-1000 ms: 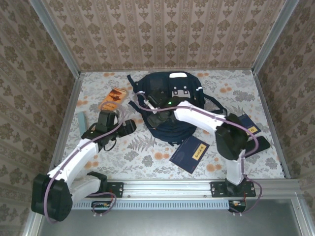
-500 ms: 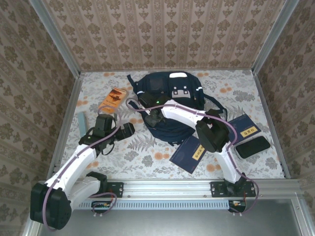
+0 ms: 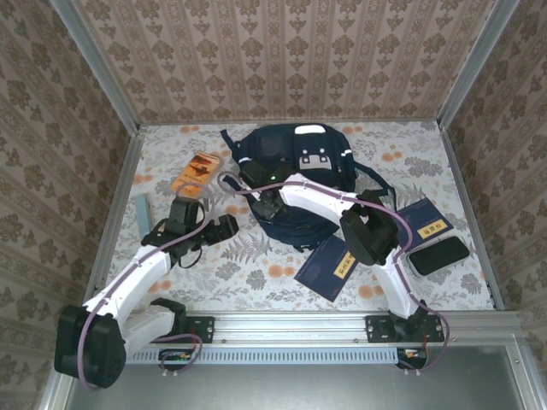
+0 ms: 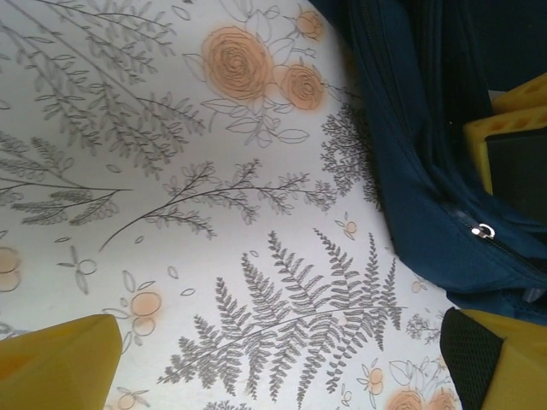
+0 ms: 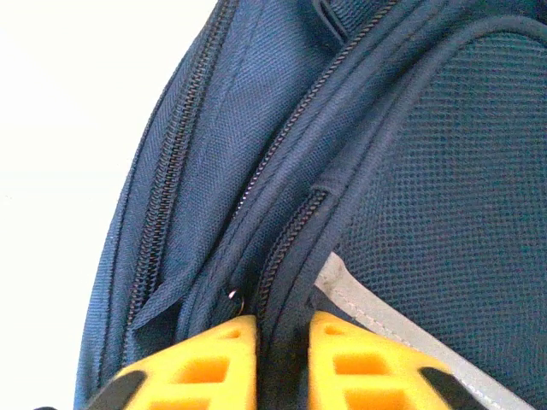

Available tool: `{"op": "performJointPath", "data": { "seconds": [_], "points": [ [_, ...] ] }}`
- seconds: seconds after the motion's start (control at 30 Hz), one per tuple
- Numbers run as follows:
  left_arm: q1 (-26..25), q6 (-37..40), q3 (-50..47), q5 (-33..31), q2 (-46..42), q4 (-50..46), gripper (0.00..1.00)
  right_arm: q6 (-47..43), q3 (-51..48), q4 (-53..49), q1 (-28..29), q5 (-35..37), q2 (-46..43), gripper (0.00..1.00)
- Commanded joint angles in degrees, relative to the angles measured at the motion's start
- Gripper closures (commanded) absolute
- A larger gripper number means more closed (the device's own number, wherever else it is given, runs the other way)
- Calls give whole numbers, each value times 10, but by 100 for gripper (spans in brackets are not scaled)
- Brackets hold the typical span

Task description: Pack the student bag

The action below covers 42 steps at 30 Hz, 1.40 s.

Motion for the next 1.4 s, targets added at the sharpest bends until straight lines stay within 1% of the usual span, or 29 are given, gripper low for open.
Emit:
{"op": "performJointPath", "data": {
  "seconds": [0.0,0.07,0.2,0.33,0.43,0.5,0.6,0.7,0.83,0.9,1.0,1.1,1.17,1.27,1.37],
  "points": [
    [4,-26,-3,58,17,47,8,6,-26,30,-5,-18,-81,89],
    [4,-35,-6,90,28,82,12,12,-48,55,-5,-36,-110,93],
    [2,-49,-8,126,45,133,21,24,-72,75,-6,-62,-149,96],
    [-7,-81,-11,172,70,210,28,41,-84,85,-8,-85,-168,97],
    [-26,-88,-11,187,94,257,35,58,-81,91,-10,-101,-173,98],
    [-49,-56,-1,182,105,257,41,67,-77,90,-10,-109,-175,99],
    [-85,22,6,148,110,239,43,75,-66,81,-12,-117,-173,99],
    [-104,87,8,135,118,228,42,81,-57,73,-15,-118,-172,100],
    [-114,127,7,107,137,232,42,90,-54,69,-23,-127,-177,100],
    [-121,150,12,107,152,237,42,93,-55,71,-26,-137,-181,100],
    [-143,200,29,94,180,221,42,98,-54,73,-30,-151,-185,100],
    [-154,220,42,105,205,223,45,100,-54,72,-32,-159,-187,100],
    [-157,226,46,111,218,233,51,99,-54,72,-34,-160,-189,100],
    [-159,226,46,98,229,247,54,101,-55,72,-36,-164,-190,100],
    [-157,224,47,99,232,263,62,103,-58,73,-37,-167,-190,100]
  ]
}}
